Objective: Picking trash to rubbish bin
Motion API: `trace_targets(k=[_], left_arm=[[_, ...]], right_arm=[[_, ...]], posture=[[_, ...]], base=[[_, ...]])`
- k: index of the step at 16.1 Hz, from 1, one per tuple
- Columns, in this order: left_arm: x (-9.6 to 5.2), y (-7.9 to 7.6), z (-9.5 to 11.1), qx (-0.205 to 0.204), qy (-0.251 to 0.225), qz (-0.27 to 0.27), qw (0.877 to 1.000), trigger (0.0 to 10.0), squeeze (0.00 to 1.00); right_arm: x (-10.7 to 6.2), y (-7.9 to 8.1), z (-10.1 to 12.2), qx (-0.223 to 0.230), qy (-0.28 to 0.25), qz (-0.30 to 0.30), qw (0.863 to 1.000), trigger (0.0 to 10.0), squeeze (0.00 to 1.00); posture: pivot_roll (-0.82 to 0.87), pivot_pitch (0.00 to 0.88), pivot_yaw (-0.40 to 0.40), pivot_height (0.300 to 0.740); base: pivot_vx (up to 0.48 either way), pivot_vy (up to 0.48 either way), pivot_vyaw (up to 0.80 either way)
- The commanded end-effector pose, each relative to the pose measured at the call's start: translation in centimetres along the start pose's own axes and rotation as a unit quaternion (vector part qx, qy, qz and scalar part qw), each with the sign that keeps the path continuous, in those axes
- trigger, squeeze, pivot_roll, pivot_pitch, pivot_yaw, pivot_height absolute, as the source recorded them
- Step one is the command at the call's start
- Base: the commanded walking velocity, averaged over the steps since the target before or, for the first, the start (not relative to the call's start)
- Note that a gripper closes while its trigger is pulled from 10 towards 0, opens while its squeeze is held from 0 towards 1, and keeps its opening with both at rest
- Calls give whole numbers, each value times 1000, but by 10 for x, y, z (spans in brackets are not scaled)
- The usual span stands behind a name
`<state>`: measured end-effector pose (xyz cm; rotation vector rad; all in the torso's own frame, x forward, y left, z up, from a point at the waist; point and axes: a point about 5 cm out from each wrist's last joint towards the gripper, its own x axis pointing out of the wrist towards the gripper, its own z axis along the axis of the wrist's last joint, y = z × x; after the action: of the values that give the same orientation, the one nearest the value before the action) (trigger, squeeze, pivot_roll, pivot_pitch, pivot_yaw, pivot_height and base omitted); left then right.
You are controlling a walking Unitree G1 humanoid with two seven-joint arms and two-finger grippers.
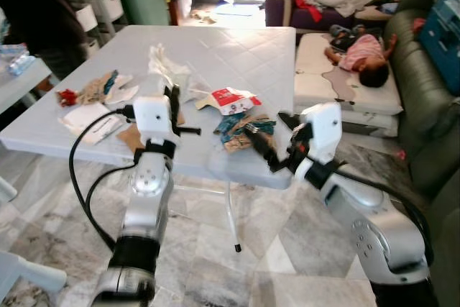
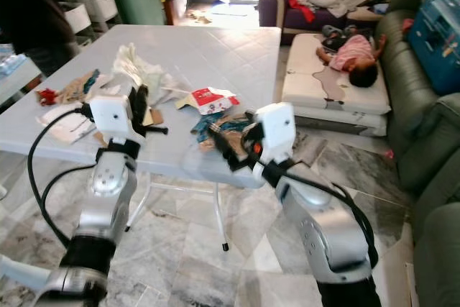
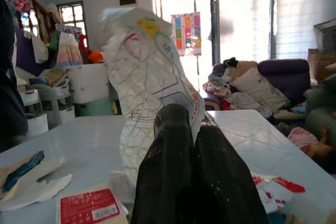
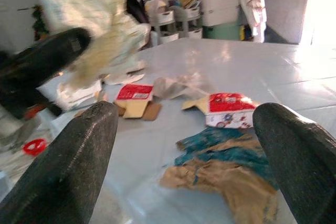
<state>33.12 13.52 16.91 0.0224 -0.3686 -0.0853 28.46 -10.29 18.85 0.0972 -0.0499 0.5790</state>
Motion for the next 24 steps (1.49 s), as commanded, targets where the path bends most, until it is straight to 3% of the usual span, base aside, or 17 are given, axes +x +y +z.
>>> trace_targets(k=[1,5,17,21,24], left_arm=[[-8,2,11,8,-7,-6,1000,0,0],[-30,10,8,5,25,17,1000,0,0],[-31,3,14,-11,56,7,998,0,0],[-39,5,9,-6,72,7,997,0,0],[-36,0,9,-11,73,4,997,0,0]], right_arm=[[2,-9,3,-10,-12,-34,999,10000,0],[7,-13,-2,-21,-14,-49,998,10000,0],[11,-12,-8,-37,-12,-44,998,10000,0],[11,-13,-20,-41,27,-38,998,10000,0],[9,-5,-33,-40,68,0,997,10000,0]], posture=[[-48,0,62,740],[-24,0,50,740],[-29,0,46,740],[-25,0,43,740],[-30,0,46,740]], base=[[0,0,0],[0,0,0],[320,0,0],[339,0,0],[342,0,0]])
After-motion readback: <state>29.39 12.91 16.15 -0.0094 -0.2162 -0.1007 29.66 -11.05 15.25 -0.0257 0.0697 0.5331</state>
